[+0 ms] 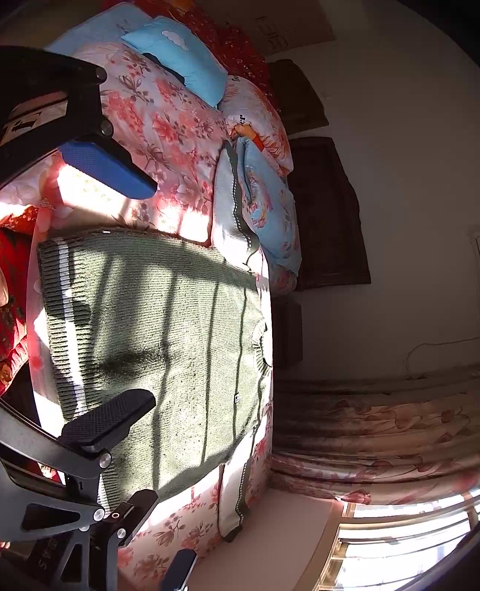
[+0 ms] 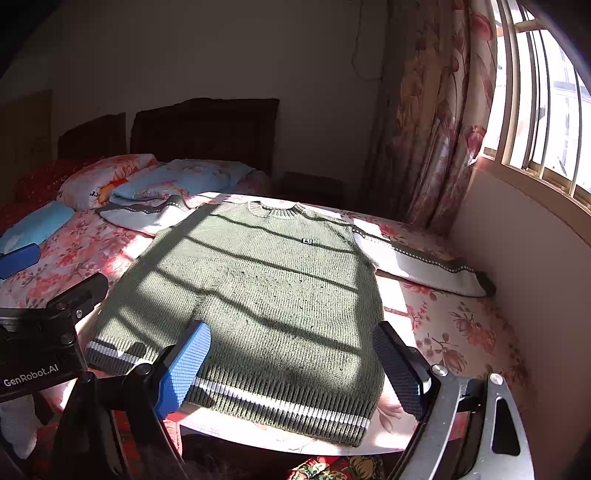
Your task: Fold small clothes
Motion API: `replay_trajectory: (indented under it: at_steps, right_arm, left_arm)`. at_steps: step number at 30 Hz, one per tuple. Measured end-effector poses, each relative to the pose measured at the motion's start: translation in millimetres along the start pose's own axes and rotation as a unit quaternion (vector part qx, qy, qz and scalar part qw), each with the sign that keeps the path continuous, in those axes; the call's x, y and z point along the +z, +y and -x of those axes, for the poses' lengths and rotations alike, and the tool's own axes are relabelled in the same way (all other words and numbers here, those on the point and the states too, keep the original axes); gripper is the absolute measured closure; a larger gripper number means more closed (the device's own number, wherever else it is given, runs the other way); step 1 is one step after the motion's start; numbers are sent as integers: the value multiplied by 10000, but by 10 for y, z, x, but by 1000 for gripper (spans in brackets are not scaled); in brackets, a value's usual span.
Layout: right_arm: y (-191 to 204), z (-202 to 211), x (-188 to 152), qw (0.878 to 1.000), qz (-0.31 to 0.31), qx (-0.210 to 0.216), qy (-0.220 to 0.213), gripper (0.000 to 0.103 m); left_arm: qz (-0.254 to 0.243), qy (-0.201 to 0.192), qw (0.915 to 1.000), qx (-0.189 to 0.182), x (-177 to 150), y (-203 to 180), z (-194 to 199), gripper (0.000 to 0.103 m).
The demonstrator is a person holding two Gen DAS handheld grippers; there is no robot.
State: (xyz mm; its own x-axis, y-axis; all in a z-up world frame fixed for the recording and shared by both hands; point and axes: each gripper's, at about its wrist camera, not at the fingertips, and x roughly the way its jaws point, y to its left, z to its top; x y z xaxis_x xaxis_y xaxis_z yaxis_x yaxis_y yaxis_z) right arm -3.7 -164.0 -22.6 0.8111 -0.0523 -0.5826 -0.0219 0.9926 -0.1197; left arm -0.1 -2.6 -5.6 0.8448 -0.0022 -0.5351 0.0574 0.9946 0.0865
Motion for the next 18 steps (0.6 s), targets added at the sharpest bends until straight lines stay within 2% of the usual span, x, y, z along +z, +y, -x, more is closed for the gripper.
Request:
replay_trajectory:
  at_steps: [18]
  right_arm:
    - [-12,-5,3,10000,-31,14,17,12]
  left_arm:
    - [-14,11,10000,1,-25,-1,-10,0]
